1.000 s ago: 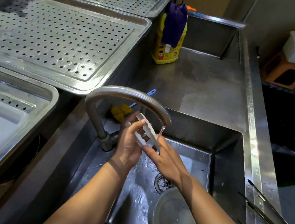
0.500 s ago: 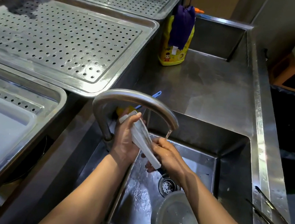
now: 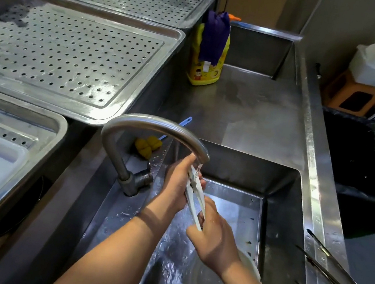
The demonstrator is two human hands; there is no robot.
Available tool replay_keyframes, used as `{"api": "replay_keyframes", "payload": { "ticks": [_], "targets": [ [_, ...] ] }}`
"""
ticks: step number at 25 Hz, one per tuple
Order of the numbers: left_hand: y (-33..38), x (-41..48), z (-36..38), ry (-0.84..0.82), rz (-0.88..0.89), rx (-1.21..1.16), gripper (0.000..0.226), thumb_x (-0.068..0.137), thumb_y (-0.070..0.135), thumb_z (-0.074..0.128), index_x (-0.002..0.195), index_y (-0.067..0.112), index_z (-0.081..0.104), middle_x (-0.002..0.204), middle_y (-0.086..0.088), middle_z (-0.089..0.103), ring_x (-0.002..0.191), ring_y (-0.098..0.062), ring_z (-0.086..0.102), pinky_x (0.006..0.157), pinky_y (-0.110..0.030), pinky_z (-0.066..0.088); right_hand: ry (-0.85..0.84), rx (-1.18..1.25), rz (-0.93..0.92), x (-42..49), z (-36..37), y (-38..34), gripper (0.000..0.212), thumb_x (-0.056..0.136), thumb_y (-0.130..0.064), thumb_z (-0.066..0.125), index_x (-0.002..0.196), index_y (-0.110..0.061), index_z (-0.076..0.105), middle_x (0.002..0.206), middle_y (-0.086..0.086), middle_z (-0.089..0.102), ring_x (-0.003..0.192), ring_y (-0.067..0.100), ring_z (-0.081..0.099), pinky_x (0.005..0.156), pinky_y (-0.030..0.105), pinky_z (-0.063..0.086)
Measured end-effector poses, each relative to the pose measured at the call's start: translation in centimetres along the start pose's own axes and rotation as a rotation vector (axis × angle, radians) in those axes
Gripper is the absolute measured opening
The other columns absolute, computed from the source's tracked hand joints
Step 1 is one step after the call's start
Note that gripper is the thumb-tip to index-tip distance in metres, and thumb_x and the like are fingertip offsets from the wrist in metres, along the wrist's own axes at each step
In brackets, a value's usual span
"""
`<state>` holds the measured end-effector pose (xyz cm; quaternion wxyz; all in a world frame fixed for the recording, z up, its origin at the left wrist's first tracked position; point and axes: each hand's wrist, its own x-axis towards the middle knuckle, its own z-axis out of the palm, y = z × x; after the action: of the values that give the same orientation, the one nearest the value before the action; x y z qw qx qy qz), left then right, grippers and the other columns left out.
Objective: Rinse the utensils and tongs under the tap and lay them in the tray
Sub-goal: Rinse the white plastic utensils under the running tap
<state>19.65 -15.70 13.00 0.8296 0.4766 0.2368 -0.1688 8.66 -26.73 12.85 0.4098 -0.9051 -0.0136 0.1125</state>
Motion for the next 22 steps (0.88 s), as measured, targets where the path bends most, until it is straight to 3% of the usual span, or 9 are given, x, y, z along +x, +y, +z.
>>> {"api": "replay_keyframes", "payload": {
  "ticks": [2, 5, 8, 10, 13, 15, 19, 22],
  "targets": [
    [0.1, 0.3, -2.1, 0.033, 0.051, 0.051, 0.029, 0.092, 0.031, 0.062, 0.07, 0.012, 0.06, 0.061, -0.008, 0.064, 0.056, -0.024, 0.06, 0.064, -0.034, 0.053, -0.002, 0.01, -0.001, -1.3, 0.5, 0.9, 0.051, 0.073, -0.027, 0.056, 0.121, -0.04, 0.043, 0.07, -0.008, 0.052, 0.066, 0.014, 0.052, 0.062, 0.034, 0.043],
    [-0.5, 0.0, -5.6, 0.101, 0.15, 0.263, 0.029, 0.1, 0.031, 0.049, 0.092, 0.008, 0.065, 0.085, -0.015, 0.072, 0.072, -0.027, 0.068, 0.07, -0.034, 0.055, -0.079, -0.017, 0.047, -1.7, 1.0, 2.1, 0.058, 0.073, -0.033, 0.061, 0.126, -0.044, 0.039, 0.079, -0.004, 0.055, 0.071, 0.014, 0.056, 0.067, 0.037, 0.05],
    [-1.9, -1.4, -9.8, 0.134, 0.243, 0.38, 0.032, 0.102, 0.037, 0.042, 0.106, 0.02, 0.069, 0.093, 0.004, 0.076, 0.09, -0.019, 0.069, 0.083, -0.033, 0.051, -0.064, 0.002, 0.087, -0.5, 2.2, 1.9, 0.059, 0.071, -0.04, 0.064, 0.125, -0.041, 0.039, 0.08, -0.005, 0.057, 0.073, 0.017, 0.06, 0.072, 0.045, 0.053],
    [-3.2, -2.7, -13.3, 0.123, 0.464, 0.789, 0.025, 0.098, 0.037, 0.047, 0.106, 0.028, 0.069, 0.105, 0.013, 0.071, 0.103, -0.014, 0.065, 0.088, -0.03, 0.048, -0.032, 0.018, 0.118, 0.6, 2.7, 1.6, 0.054, 0.068, -0.047, 0.063, 0.117, -0.035, 0.041, 0.08, -0.005, 0.059, 0.073, 0.019, 0.061, 0.073, 0.045, 0.053],
    [-5.5, -3.4, -17.1, 0.084, 0.719, 1.595, 0.035, 0.085, 0.026, 0.056, 0.119, 0.021, 0.061, 0.121, -0.002, 0.06, 0.113, -0.025, 0.056, 0.095, -0.038, 0.048, -0.025, 0.049, 0.183, 2.3, 3.5, 1.4, 0.048, 0.071, -0.047, 0.065, 0.109, -0.029, 0.041, 0.08, -0.004, 0.06, 0.071, 0.019, 0.063, 0.073, 0.046, 0.054],
    [-6.4, -3.5, -17.8, 0.08, 0.784, 1.815, 0.048, 0.081, 0.024, 0.062, 0.128, 0.017, 0.055, 0.131, -0.009, 0.058, 0.12, -0.03, 0.053, 0.105, -0.042, 0.039, 0.0, 0.074, 0.224, 3.0, 4.2, 1.4, 0.047, 0.072, -0.044, 0.069, 0.106, -0.028, 0.041, 0.077, -0.004, 0.06, 0.068, 0.017, 0.062, 0.071, 0.046, 0.055],
    [-6.9, -3.1, -18.3, 0.098, 0.759, 1.965, 0.067, 0.083, 0.031, 0.058, 0.145, 0.013, 0.037, 0.143, -0.014, 0.049, 0.132, -0.033, 0.047, 0.117, -0.05, 0.028, 0.039, 0.072, 0.333, 2.9, 4.9, 2.7, 0.055, 0.062, -0.052, 0.068, 0.103, -0.027, 0.04, 0.083, -0.005, 0.061, 0.069, 0.021, 0.065, 0.063, 0.042, 0.056],
    [-7.1, -2.8, -18.5, 0.194, 0.688, 1.906, 0.068, 0.082, 0.031, 0.054, 0.145, 0.012, 0.037, 0.144, -0.014, 0.047, 0.133, -0.032, 0.043, 0.116, -0.051, 0.029, 0.031, 0.03, 0.427, 1.2, 5.3, 5.4, 0.057, 0.063, -0.049, 0.07, 0.107, -0.025, 0.043, 0.104, -0.004, 0.058, 0.085, 0.024, 0.063, 0.064, 0.035, 0.051]
  ]
}}
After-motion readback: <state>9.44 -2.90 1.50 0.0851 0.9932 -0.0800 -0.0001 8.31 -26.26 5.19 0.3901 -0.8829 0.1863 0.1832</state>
